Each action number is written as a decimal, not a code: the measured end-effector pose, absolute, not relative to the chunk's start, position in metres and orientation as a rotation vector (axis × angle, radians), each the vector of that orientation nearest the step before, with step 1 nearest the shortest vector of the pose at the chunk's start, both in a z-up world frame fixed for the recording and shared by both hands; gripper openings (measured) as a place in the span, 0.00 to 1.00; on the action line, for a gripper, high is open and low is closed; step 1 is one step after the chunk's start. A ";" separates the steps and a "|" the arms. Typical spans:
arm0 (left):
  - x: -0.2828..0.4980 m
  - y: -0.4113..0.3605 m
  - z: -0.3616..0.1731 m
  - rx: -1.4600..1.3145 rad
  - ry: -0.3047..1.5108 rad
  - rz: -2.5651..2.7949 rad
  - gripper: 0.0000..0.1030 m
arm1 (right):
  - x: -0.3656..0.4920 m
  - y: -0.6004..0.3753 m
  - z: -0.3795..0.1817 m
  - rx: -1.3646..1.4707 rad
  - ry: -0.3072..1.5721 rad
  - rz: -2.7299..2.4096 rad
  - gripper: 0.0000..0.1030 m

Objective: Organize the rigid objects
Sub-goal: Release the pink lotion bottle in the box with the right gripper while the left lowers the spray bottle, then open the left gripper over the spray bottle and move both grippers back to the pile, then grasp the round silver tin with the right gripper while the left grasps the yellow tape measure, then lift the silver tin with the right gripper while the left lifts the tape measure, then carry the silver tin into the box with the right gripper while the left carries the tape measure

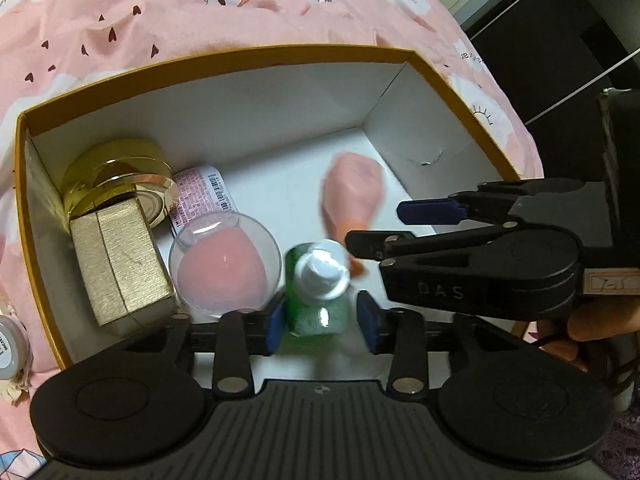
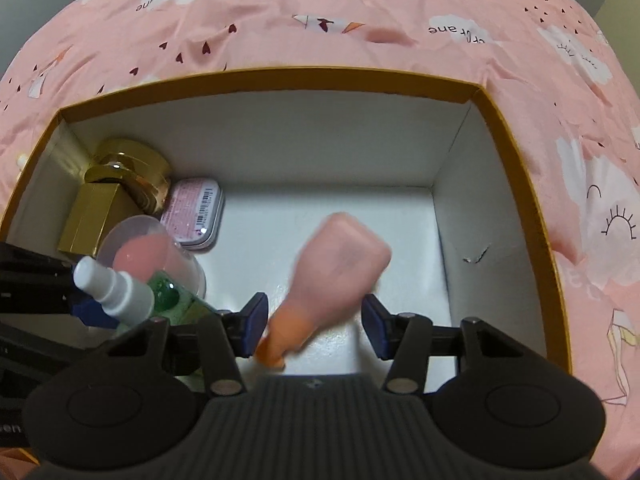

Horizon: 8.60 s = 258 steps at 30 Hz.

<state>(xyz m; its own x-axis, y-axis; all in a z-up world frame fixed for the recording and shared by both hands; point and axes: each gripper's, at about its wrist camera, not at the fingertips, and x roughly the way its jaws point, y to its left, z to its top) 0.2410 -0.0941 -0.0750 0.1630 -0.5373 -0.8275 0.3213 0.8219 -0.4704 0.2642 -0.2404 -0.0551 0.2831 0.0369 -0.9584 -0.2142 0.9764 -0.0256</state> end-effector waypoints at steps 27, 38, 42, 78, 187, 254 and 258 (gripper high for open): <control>0.219 -0.025 -0.027 -0.304 1.050 -0.583 0.26 | 0.231 -0.221 -0.027 -0.133 1.207 0.317 0.36; 0.203 0.013 -0.020 -0.402 0.965 -0.458 0.26 | 0.223 -0.189 -0.011 -0.184 1.100 0.410 0.62; 0.197 0.017 -0.023 -0.425 0.956 -0.446 0.26 | 0.225 -0.177 -0.017 -0.242 1.085 0.431 0.27; 0.163 0.039 -0.017 -0.441 0.907 -0.348 0.26 | 0.207 -0.125 0.000 -0.191 1.015 0.578 0.28; 0.135 0.177 -0.119 -0.732 0.928 0.091 0.21 | 0.201 0.016 -0.112 -0.193 0.937 0.505 0.39; 0.160 -0.037 0.024 -0.453 0.748 -0.522 0.21 | 0.181 -0.223 0.063 -0.221 0.878 0.276 0.40; 0.181 -0.067 0.006 -0.411 0.868 -0.571 0.21 | 0.197 -0.239 0.048 -0.265 0.972 0.293 0.40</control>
<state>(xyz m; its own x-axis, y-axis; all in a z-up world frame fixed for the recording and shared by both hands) 0.1815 -0.0672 0.0061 0.5142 -0.6197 -0.5929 0.2987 0.7774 -0.5535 0.1971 -0.2387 0.0475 0.5303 0.1250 -0.8386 -0.3595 0.9289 -0.0888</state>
